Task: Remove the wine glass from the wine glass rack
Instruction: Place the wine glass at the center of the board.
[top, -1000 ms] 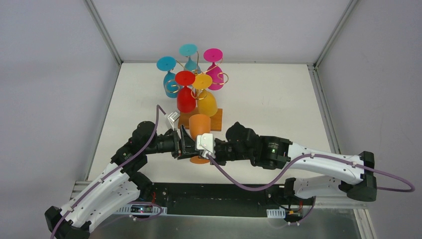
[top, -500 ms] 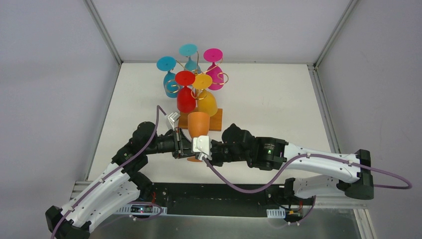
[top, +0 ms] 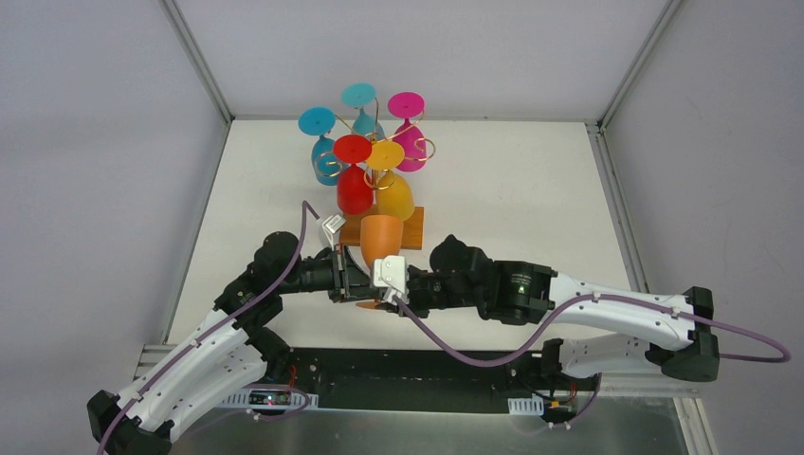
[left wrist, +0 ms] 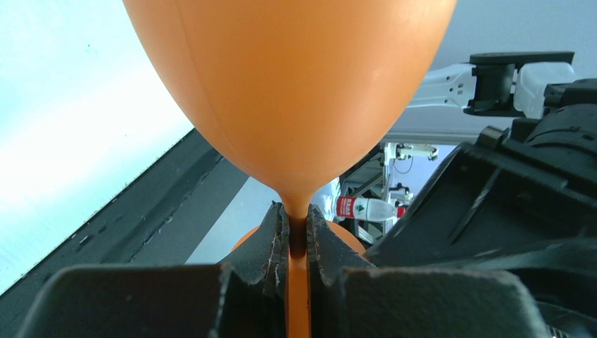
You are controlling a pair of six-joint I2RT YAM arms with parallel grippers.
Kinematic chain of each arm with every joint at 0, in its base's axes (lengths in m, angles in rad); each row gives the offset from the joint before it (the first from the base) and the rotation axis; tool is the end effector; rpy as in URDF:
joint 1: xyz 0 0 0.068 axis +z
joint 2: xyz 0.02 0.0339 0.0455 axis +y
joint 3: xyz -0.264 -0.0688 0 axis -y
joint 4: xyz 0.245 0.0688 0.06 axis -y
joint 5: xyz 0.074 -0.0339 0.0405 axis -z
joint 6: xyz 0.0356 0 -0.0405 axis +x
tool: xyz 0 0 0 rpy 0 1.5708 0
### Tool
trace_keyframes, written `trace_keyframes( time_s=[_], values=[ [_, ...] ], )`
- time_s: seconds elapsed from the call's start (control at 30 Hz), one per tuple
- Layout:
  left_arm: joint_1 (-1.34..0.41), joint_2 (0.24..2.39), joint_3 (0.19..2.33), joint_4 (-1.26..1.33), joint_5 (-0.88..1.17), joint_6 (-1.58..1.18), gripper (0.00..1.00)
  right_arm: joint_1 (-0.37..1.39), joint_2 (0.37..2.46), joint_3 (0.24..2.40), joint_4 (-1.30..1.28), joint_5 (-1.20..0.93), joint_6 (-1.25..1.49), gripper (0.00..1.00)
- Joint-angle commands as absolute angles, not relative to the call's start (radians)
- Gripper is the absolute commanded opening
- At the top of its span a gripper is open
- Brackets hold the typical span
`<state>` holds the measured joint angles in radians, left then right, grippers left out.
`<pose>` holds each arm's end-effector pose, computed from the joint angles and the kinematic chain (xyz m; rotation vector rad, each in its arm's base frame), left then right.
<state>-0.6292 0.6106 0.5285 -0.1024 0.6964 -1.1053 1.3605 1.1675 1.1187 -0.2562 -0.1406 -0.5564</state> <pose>0.1098 -0.1081 0.2860 0.1164 2.1212 -1.7659 0.0511 0.2634 0.3715 -1.6347 1.0266 0.6783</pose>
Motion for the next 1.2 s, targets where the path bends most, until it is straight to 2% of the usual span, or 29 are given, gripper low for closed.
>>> trace_keyframes(
  time_s=[0.0, 0.43, 0.6, 0.87, 1.17],
  values=[
    [-0.635, 0.594, 0.518, -0.081, 0.765, -1.035, 0.0, 1.367, 1.09, 1.161, -0.273, -0.101, -0.484, 0.36],
    [-0.635, 0.555, 0.544, -0.247, 1.03, -0.83, 0.0, 1.364, 1.058, 1.32, -0.491, 0.108, -0.203, 0.46],
    [-0.635, 0.556, 0.577, -0.286, 1.112, -0.767, 0.0, 1.33, 1.094, 1.415, -0.599, 0.104, -0.089, 0.49],
    [-0.635, 0.546, 0.607, -0.306, 1.227, -0.703, 0.0, 1.103, 1.173, 1.547, -0.718, -0.182, 0.095, 0.5],
    [-0.634, 0.54, 0.63, -0.311, 1.261, -0.675, 0.0, 0.912, 1.19, 1.487, -0.627, -0.625, 0.187, 0.52]
  ],
)
